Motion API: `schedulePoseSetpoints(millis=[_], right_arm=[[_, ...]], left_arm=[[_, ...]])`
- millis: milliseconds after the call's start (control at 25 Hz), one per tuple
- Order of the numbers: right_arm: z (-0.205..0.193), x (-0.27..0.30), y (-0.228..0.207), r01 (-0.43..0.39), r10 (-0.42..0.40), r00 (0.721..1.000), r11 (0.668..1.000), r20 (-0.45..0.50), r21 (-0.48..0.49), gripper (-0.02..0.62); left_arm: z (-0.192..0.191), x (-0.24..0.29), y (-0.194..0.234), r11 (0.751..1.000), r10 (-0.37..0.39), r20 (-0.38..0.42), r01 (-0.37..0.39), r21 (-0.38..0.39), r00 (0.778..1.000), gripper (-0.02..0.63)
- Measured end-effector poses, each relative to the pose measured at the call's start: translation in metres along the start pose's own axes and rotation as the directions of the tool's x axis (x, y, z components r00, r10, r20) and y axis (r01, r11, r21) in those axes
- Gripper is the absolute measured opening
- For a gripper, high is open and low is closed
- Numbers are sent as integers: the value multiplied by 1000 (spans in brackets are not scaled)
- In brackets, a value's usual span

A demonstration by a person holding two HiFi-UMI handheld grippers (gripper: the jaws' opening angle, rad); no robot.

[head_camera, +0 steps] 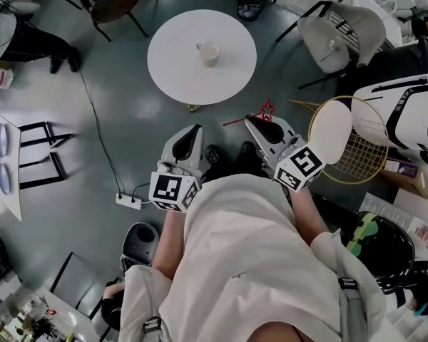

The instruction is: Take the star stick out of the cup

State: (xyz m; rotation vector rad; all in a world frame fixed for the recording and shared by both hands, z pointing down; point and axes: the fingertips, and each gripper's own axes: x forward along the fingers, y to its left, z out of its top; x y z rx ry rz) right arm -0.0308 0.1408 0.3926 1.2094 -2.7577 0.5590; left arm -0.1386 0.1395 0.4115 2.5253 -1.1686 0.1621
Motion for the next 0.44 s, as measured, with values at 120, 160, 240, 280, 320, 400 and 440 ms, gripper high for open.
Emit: schedulePoseSetpoints(millis=[120, 160, 240, 280, 320, 400, 440], right_arm=[[-2, -1, 3, 1, -1, 1000, 1000, 1, 2, 23], [-3, -2, 4, 0, 0, 1000, 1000, 1, 4, 23], [-3, -3, 4, 1, -1, 1000, 1000, -2, 5, 23], [-3, -3, 3, 1, -1, 1000, 1000, -2, 4, 23], [-3, -4, 4, -2, 2, 1000, 1000, 1, 3, 23], [-2, -3, 4, -7, 7, 1000, 1000, 9, 2, 23], [-2, -4, 5, -9, 9, 1000, 1000, 12, 2, 23]], left_arm=[[-2, -2, -1, 1000, 2, -1, -2, 13, 1000, 9], [-3, -3, -2, 1000, 5, -3, -5, 25, 1000, 11], [-4, -3, -5, 999, 7, -4, -7, 44, 1000, 9], [-4, -2, -6, 999, 6, -4, -6, 43, 1000, 9], [-4, -2, -7, 999, 4, -3, -4, 38, 1000, 9], [-5, -2, -7, 1000, 2, -2, -2, 30, 1000, 9], [-5, -3, -7, 1000, 2, -2, -2, 26, 1000, 9]])
